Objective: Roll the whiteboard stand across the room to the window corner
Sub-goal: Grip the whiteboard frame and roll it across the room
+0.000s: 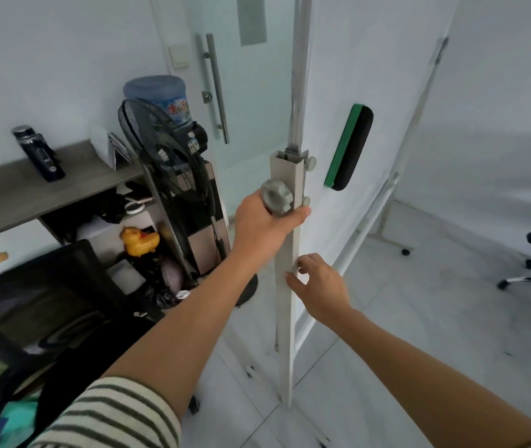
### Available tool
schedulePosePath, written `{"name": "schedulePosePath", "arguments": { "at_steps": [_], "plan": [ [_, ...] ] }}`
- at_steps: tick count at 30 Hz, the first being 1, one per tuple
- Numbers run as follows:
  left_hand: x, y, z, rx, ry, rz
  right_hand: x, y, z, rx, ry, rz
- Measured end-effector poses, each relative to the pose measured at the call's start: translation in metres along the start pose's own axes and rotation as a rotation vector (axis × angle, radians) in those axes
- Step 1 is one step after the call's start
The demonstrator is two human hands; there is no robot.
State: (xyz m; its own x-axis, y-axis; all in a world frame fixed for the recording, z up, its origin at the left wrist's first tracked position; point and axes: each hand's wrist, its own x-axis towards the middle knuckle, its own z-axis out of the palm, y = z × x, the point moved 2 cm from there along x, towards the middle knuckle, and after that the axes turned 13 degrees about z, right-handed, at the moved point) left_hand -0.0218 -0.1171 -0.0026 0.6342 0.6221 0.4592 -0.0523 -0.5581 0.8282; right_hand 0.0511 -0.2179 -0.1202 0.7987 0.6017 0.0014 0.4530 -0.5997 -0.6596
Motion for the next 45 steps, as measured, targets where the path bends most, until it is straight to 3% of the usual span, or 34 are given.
{"name": "schedulePosePath", "arguments": {
  "at_steps": [12,25,33,45],
  "plan": [
    [-0.118,0.068,0.0,0.011,0.027,-0.002,-0.13,0.032,-0.022,0.088,-0.088,0.05],
    [-0.247,0.102,-0.085,-0.017,0.017,0.031,-0.287,-0.004,0.011,0.127,-0.083,0.097],
    [-0.349,0.125,-0.157,-0.027,0.096,-0.017,-0.395,-0.036,0.039,0.15,-0.163,0.03],
    [-0.51,0.183,-0.24,0.007,0.317,-0.136,-0.549,-0.075,0.063,0.015,-0.3,-0.264]
  ]
}}
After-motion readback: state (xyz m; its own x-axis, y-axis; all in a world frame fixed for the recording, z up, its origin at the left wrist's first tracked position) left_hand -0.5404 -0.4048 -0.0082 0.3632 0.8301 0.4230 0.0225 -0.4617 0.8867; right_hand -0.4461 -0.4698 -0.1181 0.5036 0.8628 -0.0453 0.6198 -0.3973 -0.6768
